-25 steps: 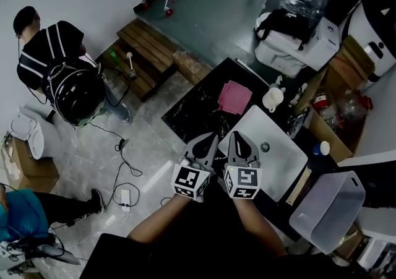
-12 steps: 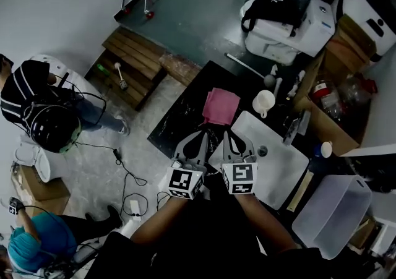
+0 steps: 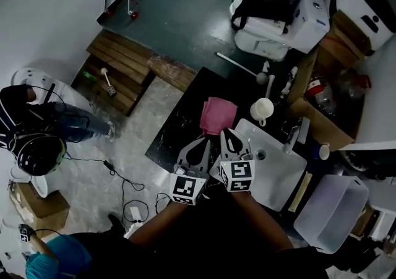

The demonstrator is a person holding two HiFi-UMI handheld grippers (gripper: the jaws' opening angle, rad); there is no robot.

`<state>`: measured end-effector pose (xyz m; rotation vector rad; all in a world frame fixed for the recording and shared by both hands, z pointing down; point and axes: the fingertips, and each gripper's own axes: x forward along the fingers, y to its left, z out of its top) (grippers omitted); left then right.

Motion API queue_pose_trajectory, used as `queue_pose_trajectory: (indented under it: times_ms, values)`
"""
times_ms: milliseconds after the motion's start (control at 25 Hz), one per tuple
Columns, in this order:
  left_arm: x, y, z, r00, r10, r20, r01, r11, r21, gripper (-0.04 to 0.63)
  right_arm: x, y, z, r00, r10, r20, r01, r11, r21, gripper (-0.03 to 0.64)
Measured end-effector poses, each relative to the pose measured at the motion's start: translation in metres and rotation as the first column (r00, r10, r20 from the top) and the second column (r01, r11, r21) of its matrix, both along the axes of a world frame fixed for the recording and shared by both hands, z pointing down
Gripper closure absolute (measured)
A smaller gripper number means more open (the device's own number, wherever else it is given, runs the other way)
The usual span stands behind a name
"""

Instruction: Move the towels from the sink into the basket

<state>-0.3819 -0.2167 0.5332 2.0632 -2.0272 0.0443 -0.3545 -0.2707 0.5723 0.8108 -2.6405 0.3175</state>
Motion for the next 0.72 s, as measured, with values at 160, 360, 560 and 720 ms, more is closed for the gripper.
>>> queue_pose_trajectory:
  times_ms: [160,360,560,720]
  values:
    - [-0.017,-0.013,0.013,1.000,0.022,-0.008,-0.022,1.000,-0.014,0.583,-0.012,-0.014,0.015,0.998,0.038,-0.043,-0.038,0.999,0.000,0.595]
    - [-0.036,-0.029,0.023,0.999,0.035,-0.027,-0.036,0.999,-0.034,0.583,-0.021,-0.031,0.036,0.993,0.079,-0.083,-0.080,0.997,-0.013,0.595]
    - [-0.039,-0.038,0.028,0.996,0.081,-0.034,-0.082,0.996,-0.033,0.583,-0.035,-0.041,0.071,0.987,0.071,-0.147,-0.081,0.994,-0.068,0.501]
    - [-0.043,-0.042,0.038,0.992,0.115,-0.048,-0.117,0.992,-0.041,0.583,-0.035,-0.050,0.115,0.974,0.085,-0.208,-0.120,0.979,-0.162,0.431]
